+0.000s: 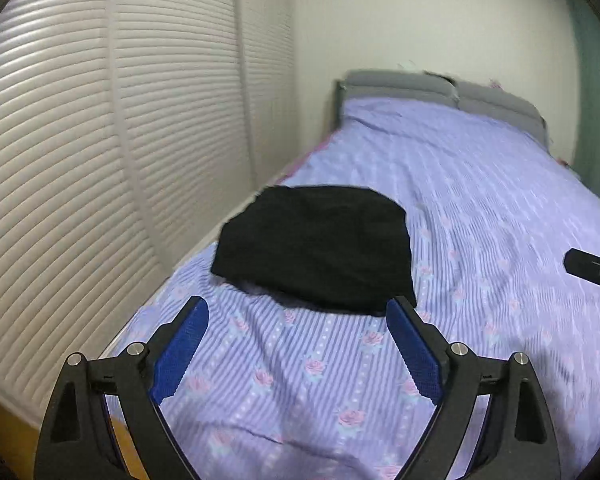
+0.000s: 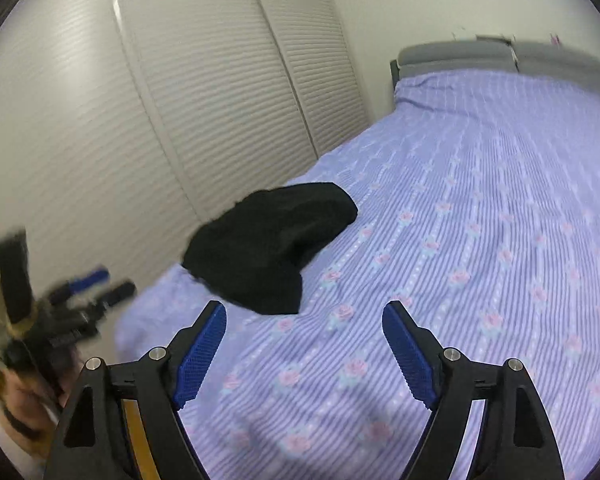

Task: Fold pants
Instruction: 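Carry the folded pants with the right gripper and drop them at the bed's edge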

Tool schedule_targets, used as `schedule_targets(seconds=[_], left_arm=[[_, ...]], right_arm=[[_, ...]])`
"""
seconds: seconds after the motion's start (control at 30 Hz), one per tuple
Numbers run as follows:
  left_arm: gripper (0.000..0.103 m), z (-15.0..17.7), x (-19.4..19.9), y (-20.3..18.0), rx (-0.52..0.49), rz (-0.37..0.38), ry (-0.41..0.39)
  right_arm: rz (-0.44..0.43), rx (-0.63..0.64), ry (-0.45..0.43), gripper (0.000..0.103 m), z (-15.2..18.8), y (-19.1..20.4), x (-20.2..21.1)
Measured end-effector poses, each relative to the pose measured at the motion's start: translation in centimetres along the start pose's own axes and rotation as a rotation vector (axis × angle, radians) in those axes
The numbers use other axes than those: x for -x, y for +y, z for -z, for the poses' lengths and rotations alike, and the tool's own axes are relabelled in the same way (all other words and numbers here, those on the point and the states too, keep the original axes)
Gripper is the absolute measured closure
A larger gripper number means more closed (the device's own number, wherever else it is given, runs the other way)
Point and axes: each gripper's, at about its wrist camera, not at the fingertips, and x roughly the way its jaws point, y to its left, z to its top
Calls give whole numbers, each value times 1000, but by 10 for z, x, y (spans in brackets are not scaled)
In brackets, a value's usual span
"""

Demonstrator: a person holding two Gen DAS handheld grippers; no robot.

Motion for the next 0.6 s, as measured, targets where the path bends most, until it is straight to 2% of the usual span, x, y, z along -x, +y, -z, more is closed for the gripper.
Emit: schedule_targets(seconds=[0.1, 0.2, 0.33, 0.4, 0.47, 0.53, 0.6], left_arm=[[12, 6, 17, -19, 51, -67, -27], [11, 11, 27, -46, 48, -111, -59], [8, 15, 21, -82, 16, -175, -94], [8, 15, 9, -91, 28, -185, -88], [8, 10, -8, -95, 51, -195, -81], [8, -1, -29, -97, 67, -214, -80], [8, -14, -50, -98, 72, -257, -97]], right_arm=[[13, -24, -25, 23, -5, -7, 20], [40, 10, -34, 26, -13, -8, 24], [40, 81, -7, 27, -36, -14, -4], [-66, 21, 60, 27, -53, -27, -33], [-204, -97, 149, 30, -76, -45, -78], [-269, -169, 193, 32, -93, -57, -114], [-292, -211, 231, 35, -108, -65, -156]])
